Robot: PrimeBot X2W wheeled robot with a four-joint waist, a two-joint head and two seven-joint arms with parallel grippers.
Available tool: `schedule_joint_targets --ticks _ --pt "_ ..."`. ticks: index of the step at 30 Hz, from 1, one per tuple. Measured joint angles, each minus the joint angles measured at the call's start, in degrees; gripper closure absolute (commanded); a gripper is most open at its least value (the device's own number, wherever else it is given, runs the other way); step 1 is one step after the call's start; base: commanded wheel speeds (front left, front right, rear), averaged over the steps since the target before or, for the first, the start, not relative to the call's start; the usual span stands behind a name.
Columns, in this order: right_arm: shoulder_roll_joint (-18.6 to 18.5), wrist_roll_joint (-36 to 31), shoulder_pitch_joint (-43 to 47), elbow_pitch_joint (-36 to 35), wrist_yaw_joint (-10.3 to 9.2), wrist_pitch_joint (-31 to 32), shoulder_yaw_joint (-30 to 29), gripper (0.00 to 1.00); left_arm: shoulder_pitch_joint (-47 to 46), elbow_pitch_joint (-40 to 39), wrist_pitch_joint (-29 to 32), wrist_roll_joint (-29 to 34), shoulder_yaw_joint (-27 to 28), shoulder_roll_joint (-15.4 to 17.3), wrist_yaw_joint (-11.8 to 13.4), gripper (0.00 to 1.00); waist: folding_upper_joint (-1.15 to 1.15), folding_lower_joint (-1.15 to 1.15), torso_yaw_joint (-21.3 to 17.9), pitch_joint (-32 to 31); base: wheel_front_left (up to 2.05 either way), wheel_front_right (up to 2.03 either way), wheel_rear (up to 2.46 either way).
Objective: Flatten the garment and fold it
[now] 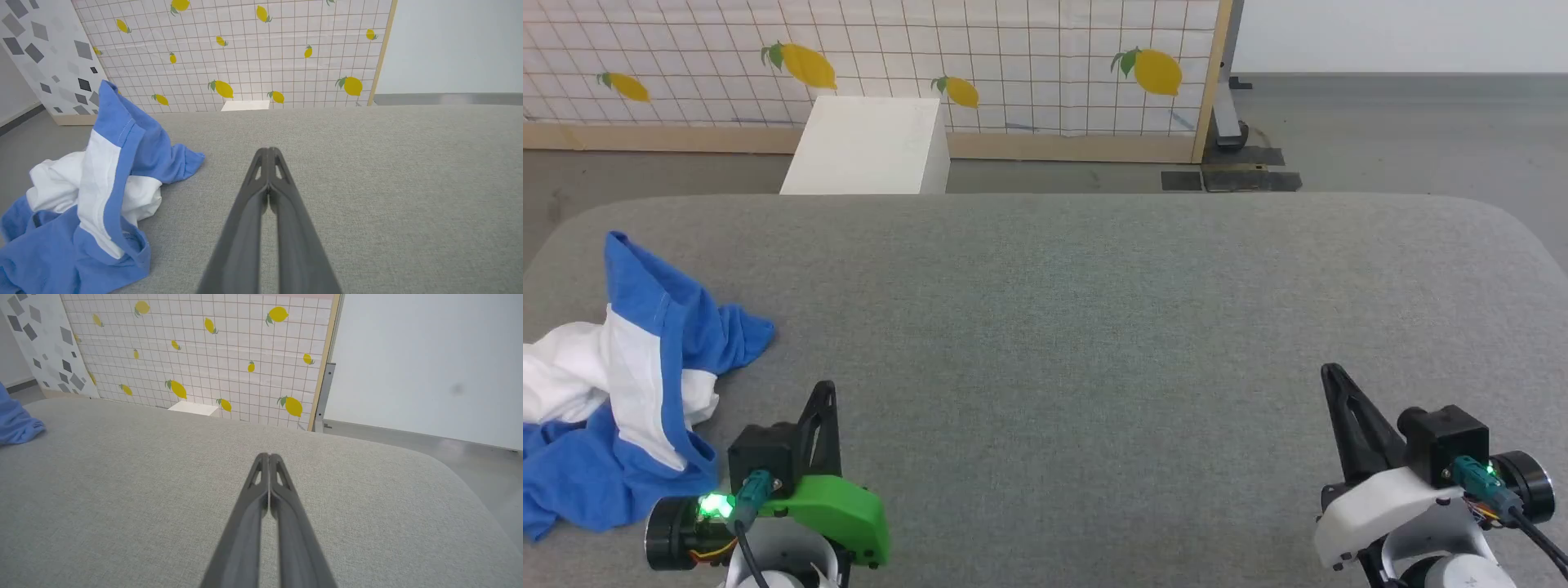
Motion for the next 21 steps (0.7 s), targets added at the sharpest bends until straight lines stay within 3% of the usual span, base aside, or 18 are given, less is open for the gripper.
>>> schedule_joint_targets --ticks 21 --pt "0.0 0.0 0.0 0.0 0.0 0.0 0.0 1.0 0.0 0.0 0.0 0.0 -0.01 0.0 0.0 1.0 0.0 0.0 0.0 0.0 0.0 0.0 0.0"
